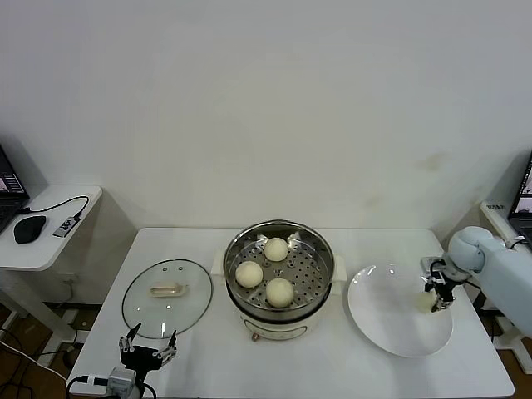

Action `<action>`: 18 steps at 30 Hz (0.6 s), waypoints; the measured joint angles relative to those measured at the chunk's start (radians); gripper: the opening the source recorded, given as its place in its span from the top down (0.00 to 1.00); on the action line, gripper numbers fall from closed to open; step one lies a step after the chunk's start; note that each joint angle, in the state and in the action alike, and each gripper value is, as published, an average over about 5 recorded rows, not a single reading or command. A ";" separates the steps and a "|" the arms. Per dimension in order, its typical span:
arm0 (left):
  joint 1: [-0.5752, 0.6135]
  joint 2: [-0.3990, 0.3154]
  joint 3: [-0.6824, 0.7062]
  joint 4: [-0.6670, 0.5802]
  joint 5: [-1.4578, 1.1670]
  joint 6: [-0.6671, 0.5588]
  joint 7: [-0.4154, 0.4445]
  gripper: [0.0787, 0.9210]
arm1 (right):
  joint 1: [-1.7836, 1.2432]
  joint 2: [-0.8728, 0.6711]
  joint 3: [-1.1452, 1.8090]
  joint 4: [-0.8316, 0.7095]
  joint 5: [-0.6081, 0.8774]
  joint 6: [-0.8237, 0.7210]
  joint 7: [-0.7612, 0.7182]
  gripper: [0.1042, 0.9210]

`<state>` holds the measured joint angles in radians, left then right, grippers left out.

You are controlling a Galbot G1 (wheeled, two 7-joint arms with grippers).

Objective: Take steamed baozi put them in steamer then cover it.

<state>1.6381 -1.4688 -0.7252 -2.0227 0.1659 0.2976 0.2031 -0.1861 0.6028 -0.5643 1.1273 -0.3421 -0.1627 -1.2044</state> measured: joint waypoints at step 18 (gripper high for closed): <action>-0.026 0.007 -0.003 -0.018 0.003 0.004 -0.004 0.12 | 0.448 -0.045 -0.359 0.218 0.346 -0.151 -0.053 0.53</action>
<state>1.6124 -1.4618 -0.7286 -2.0412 0.1689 0.3017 0.1995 0.2623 0.5575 -0.9231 1.3455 0.0036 -0.3133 -1.2570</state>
